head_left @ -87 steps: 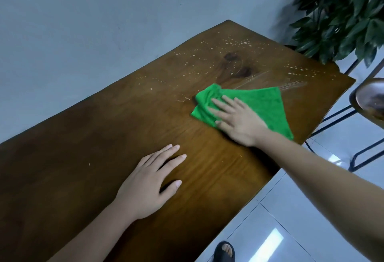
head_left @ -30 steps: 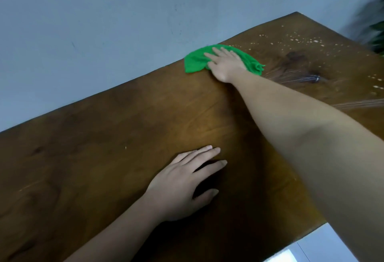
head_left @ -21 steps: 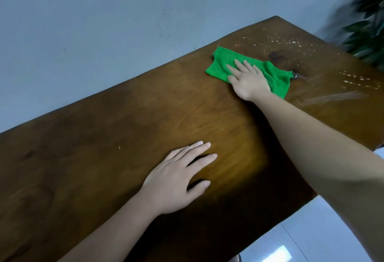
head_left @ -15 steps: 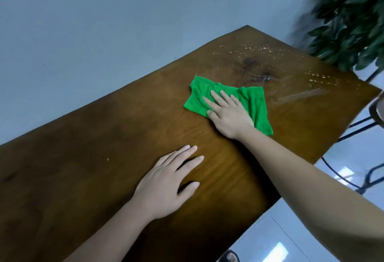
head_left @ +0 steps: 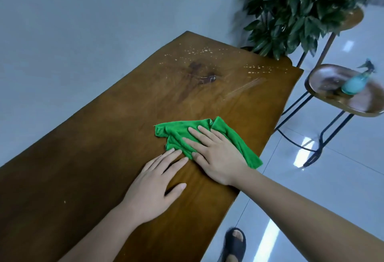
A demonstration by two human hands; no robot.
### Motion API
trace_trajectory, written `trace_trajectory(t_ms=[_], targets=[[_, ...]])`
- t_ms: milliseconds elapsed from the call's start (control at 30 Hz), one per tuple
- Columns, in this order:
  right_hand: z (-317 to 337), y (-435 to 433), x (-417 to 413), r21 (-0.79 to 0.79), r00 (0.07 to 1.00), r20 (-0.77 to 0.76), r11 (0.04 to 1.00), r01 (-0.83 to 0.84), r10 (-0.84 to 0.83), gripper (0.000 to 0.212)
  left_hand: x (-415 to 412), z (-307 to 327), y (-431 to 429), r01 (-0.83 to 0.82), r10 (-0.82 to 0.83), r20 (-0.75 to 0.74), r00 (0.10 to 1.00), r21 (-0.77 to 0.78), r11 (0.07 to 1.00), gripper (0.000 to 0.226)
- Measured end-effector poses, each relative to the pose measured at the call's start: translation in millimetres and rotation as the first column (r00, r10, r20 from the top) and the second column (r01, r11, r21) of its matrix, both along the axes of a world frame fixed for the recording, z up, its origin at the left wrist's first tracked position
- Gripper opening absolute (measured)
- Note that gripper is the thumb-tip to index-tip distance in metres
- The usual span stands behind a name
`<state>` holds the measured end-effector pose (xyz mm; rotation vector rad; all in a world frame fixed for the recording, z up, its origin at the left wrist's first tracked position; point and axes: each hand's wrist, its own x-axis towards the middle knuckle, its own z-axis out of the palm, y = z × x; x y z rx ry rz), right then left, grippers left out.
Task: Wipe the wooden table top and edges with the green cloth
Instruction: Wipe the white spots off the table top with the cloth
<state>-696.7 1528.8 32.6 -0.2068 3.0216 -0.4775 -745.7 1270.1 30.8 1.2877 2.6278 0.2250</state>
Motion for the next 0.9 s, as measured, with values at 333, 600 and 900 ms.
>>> trace_trajectory(t_ms=[333, 600, 900], targets=[[3, 193, -111, 0.038, 0.949, 0.011, 0.949, 0.314, -0.314, 0.063, -58, 1, 112, 0.025, -0.025, -0.065, 0.998, 0.000, 1.000, 0.065], [9, 313, -204, 0.053, 0.891, 0.025, 0.891, 0.452, -0.453, 0.072, -63, 1, 124, 0.024, -0.025, -0.045, 0.999, -0.012, 1.000, 0.066], [10, 253, -177, 0.111, 0.954, 0.043, 0.951, 0.290, -0.296, 0.064, -64, 0, 122, 0.036, -0.037, -0.031, 0.999, -0.016, 0.999, 0.066]])
